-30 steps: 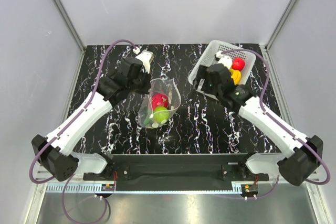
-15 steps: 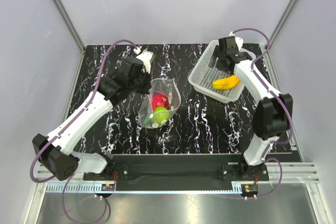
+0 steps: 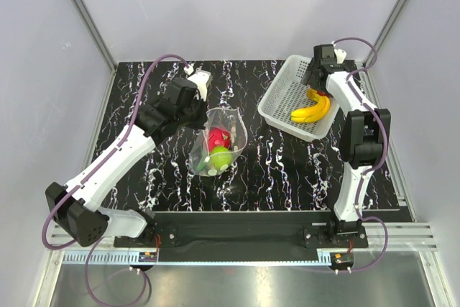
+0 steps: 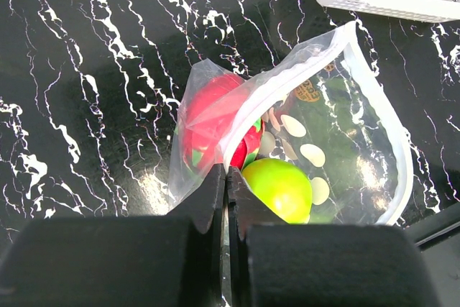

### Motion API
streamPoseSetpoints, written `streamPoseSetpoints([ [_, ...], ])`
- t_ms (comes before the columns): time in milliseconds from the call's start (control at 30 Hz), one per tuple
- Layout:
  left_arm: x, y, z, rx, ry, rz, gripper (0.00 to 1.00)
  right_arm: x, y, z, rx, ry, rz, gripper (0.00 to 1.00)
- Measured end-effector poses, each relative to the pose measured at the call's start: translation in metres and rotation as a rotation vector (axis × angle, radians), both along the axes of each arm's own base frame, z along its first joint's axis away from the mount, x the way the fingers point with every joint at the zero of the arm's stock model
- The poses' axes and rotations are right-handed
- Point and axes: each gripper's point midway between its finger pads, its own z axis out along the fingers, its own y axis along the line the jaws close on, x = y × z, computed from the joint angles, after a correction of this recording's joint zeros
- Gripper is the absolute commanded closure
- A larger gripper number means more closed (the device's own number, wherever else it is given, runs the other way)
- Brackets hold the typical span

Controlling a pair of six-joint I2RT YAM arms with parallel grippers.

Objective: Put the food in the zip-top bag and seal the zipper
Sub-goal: Pick up the fake fruit from the bin.

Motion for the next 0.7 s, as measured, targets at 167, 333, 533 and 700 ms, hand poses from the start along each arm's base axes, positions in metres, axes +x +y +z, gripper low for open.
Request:
streamPoseSetpoints([
  [167,0.000,0.000,0.000,-0.001,0.000,-0.001,1.00,0.028,-0.010,0.014,-0.013,-0.063,-0.025,0.15],
  [333,0.000,0.000,0.000,-0.001,0.000,-0.001,1.00,0.047,-0.035,0.001,-0.032,-0.059,-0.069,0.06],
  [533,0.000,-0.002,-0.002,-0.002,0.007,-0.007,1.00,0.045,-0.055,-0.019,-0.041,-0.006,-0.098,0.06],
  [700,-0.001,-0.002,-0.002,-0.003,0.010,-0.010,1.00,0.052,-0.061,-0.028,-0.059,0.006,-0.098,0.10],
])
